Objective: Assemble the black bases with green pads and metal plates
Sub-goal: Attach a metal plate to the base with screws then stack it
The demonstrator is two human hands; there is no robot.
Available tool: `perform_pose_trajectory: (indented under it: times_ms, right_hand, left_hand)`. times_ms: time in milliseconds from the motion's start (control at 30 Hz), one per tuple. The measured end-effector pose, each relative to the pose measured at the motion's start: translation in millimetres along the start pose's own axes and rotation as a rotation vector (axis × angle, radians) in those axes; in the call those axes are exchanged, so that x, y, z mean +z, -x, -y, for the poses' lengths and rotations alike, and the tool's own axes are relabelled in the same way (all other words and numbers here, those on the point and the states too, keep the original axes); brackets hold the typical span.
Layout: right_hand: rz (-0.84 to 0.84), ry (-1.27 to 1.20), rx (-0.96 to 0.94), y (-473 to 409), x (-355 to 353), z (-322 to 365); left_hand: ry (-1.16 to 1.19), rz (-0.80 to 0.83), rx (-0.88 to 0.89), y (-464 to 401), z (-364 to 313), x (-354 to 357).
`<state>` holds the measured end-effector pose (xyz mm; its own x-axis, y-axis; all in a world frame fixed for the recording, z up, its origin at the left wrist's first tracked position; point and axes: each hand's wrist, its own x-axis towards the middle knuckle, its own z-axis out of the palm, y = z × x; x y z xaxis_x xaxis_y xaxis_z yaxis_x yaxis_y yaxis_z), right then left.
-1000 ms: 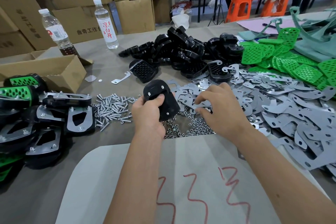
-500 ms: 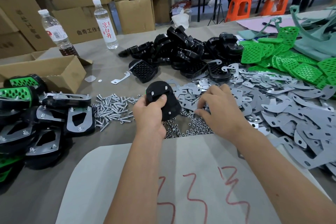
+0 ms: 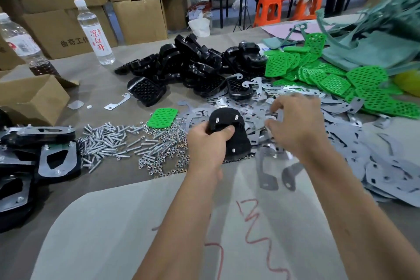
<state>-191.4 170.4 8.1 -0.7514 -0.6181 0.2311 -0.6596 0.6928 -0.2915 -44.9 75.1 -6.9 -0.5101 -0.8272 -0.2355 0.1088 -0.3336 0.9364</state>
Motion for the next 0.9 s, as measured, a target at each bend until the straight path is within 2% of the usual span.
perform_pose_trajectory:
  times_ms: [100, 167, 233, 400, 433, 500, 567, 667, 800, 900]
  right_hand:
    - [0.137, 0.059, 0.06, 9.3, -18.1, -28.2]
    - [0.191, 0.015, 0.09, 14.0, -23.7, -38.1]
    - [0.133, -0.07, 0.08, 16.5, -23.2, -42.0]
    - [-0.207, -0.299, 0.089, 19.7, -22.7, -40.3]
    - [-0.214, -0.296, 0.098, 18.7, -23.0, -39.2]
    - [-0.1, -0.147, 0.161, 14.3, -20.9, -34.7]
    - [0.064, 0.039, 0.319, 8.8, -16.5, -30.2]
    - [0.141, 0.034, 0.413, 2.4, -13.8, -18.3]
    - [0.22, 0.027, 0.281, -2.4, -12.5, 0.0]
    - [0.153, 0.032, 0.177, -3.4, -3.3, 7.1]
  left_hand:
    - [-0.033, 0.036, 0.018, 5.1, 2.6, 20.1]
    - [-0.033, 0.05, 0.01, 8.6, 3.5, 30.6]
    - [-0.024, 0.066, -0.009, 11.8, 5.1, 36.7]
    - [-0.007, 0.033, -0.061, 11.4, 3.6, 29.1]
    - [-0.01, 0.02, -0.057, 9.6, 2.3, 25.3]
    - [-0.03, -0.009, -0.034, 6.3, 0.2, 16.4]
    - [-0.037, -0.028, -0.012, 3.2, -1.2, 7.6]
    - [-0.022, -0.044, 0.007, 1.6, -2.3, -0.7]
    - [0.0, -0.044, 0.004, 2.9, -1.3, -0.9]
    - [-0.007, -0.056, 0.012, 2.7, 1.6, 0.5]
